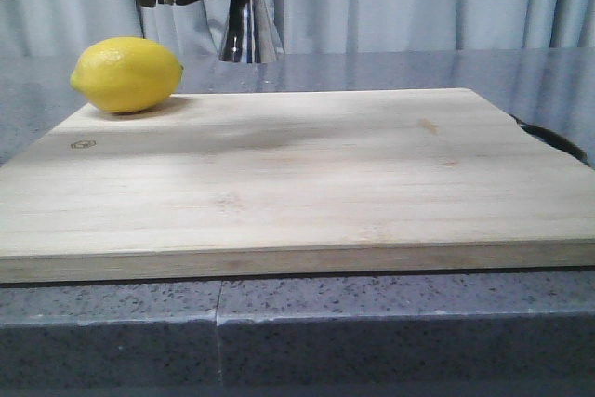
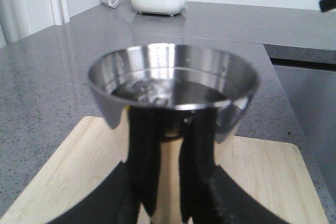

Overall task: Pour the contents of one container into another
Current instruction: 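Tilt the beaker upright with the right gripper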

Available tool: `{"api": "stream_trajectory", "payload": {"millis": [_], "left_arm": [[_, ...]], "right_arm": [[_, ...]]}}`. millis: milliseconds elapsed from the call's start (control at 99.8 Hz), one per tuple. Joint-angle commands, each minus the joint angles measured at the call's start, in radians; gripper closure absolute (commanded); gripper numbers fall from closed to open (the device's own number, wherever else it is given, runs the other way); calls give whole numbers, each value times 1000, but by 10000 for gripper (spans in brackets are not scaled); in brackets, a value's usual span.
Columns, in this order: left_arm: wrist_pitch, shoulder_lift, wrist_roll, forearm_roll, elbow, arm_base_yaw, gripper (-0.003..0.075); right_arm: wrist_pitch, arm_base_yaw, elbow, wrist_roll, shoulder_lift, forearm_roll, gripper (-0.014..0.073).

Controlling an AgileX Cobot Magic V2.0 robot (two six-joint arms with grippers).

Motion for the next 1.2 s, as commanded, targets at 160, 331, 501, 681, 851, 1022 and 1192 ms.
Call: {"api": "stream_trajectory", "payload": {"millis": [160, 331, 501, 681, 851, 1022, 1192], "left_arm": [[97, -50, -8, -89, -30, -8, 573], [97, -50, -8, -89, -30, -8, 573], [97, -50, -8, -89, -30, -8, 573], [97, -50, -8, -89, -30, -8, 573], [97, -50, -8, -89, -30, -8, 573], [97, -50, -8, -89, -30, -8, 573], [97, -50, -8, -91, -30, -8, 573]], "right_arm": [[72, -71, -25, 217, -85, 113, 318], [-1, -181, 93, 294, -176, 234, 318], [-153, -295, 270, 360, -280, 318, 318], [-305, -399, 435, 483, -342, 356, 318], [-462, -459, 574, 531, -348, 365, 318], [-629, -502, 683, 531, -337, 369, 318], [-796, -573, 748, 531, -284, 369, 318]]}}
